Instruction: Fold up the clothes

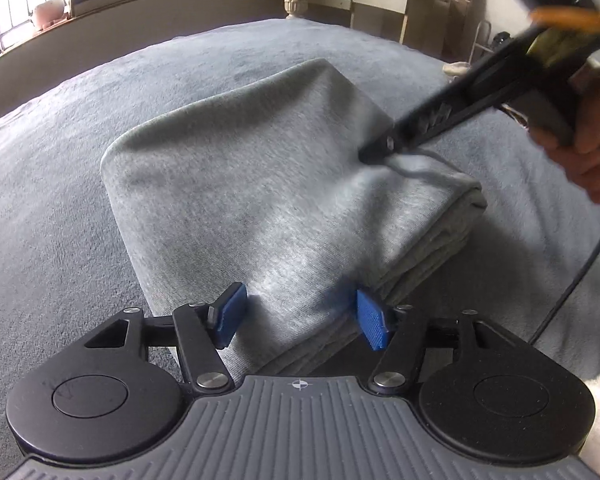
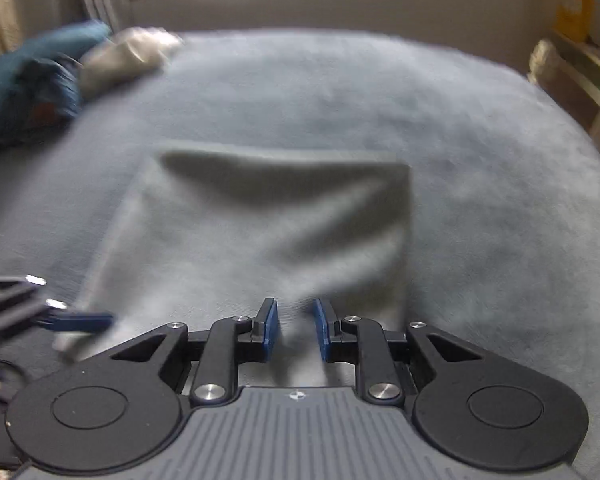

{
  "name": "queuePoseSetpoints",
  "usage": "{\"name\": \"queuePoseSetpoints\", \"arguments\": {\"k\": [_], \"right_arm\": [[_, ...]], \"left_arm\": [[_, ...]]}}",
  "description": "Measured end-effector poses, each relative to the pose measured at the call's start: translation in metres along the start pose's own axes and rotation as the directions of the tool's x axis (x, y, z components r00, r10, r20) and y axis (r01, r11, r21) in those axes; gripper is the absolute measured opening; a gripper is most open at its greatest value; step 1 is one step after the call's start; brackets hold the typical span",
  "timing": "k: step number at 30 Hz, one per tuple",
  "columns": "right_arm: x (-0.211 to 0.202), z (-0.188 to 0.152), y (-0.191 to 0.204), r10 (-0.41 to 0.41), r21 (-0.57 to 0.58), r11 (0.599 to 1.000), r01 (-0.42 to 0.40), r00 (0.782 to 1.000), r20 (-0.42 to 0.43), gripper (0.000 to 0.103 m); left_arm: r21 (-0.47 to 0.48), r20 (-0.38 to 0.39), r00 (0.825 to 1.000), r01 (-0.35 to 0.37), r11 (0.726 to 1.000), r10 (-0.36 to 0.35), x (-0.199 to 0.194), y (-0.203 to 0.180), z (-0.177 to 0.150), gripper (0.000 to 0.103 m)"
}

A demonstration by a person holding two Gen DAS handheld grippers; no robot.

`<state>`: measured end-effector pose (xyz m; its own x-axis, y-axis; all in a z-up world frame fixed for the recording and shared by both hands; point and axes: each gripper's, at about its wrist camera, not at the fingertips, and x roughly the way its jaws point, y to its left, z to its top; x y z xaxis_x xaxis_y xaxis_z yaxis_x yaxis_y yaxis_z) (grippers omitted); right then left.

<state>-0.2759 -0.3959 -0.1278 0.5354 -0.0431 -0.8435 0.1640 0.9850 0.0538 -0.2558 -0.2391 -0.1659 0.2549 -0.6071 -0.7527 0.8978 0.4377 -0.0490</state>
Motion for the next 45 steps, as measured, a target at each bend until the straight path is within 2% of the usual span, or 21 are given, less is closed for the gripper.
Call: {"name": "queuePoseSetpoints", "arguments": {"k": [6,10,11,13,15,17,20,24,26,29,31,33,36,42,45], "right_arm": [[-0.003,0.021,-0.013,-0.039,0.067,0.997,0.039,0.999,-0.006,0.029],[-0.01,0.045,-0.017,-0.046,0.073,0.997,0.04,0.996,0.078,0.029],[-0.006,0.05,-0.021,-0.059,0.073,0.996,0.053,0.995,0.08,0.029],[0.018,0.053,-0.031,-0.09,0.081,0.993,0.088,0.996,0.023,0.031],[0.035,0.049,-0.043,-0.072,0.117,0.99,0.072,0.997,-0.005,0.037],[0.028,0.057,-0.05,-0.059,0.178,0.982,0.059,0.998,-0.007,0.036],[0.013,0.073,-0.051,-0.057,0.197,0.979,0.043,0.996,0.069,0.036],[0.036,0.086,-0.062,-0.056,0.234,0.972,0.034,0.995,0.084,0.036],[0.059,0.084,-0.07,-0.049,0.272,0.962,0.03,0.997,0.063,0.036],[0.065,0.087,-0.072,-0.059,0.319,0.947,0.033,0.996,0.074,0.037],[0.055,0.093,-0.065,-0.086,0.288,0.956,0.056,0.992,0.094,0.032],[0.044,0.098,-0.057,-0.084,0.257,0.965,0.05,0.989,0.124,0.032],[0.049,0.104,-0.046,-0.07,0.209,0.977,0.044,0.99,0.119,0.032],[0.079,0.108,-0.048,-0.092,0.266,0.961,0.074,0.994,0.055,0.031],[0.055,0.109,-0.051,-0.068,0.309,0.951,0.03,0.991,0.114,0.031]], "left_arm": [[-0.004,-0.001,1.0,-0.005,1.0,0.005,0.0,-0.001,-0.002,0.06],[0.01,0.0,1.0,0.001,1.0,-0.001,-0.002,-0.003,-0.004,0.06],[0.01,0.0,1.0,0.003,1.0,-0.003,-0.002,-0.003,-0.004,0.06],[0.008,0.001,1.0,0.006,1.0,-0.006,-0.002,-0.002,-0.003,0.06],[0.011,0.003,1.0,-0.001,1.0,0.001,-0.001,-0.003,-0.002,0.06],[0.016,0.002,1.0,-0.01,1.0,0.01,-0.001,-0.004,-0.003,0.06],[0.054,0.002,1.0,-0.018,0.998,0.018,-0.002,-0.007,-0.004,0.06],[0.08,0.006,1.0,-0.02,0.997,0.02,-0.003,-0.009,-0.007,0.06],[0.082,0.009,1.0,-0.018,0.996,0.017,-0.003,-0.009,-0.006,0.06],[0.075,0.008,1.0,-0.019,0.997,0.019,-0.003,-0.009,-0.006,0.06],[0.073,0.01,1.0,-0.021,0.997,0.02,-0.004,-0.009,-0.009,0.061],[0.081,0.013,1.0,-0.022,0.996,0.021,-0.005,-0.009,-0.01,0.061],[0.09,0.016,1.0,-0.021,0.996,0.02,-0.006,-0.009,-0.011,0.061],[0.068,0.009,1.0,-0.015,0.998,0.014,-0.011,-0.003,-0.011,0.062],[0.054,0.014,1.0,-0.021,0.998,0.02,-0.016,-0.001,-0.013,0.062]]}}
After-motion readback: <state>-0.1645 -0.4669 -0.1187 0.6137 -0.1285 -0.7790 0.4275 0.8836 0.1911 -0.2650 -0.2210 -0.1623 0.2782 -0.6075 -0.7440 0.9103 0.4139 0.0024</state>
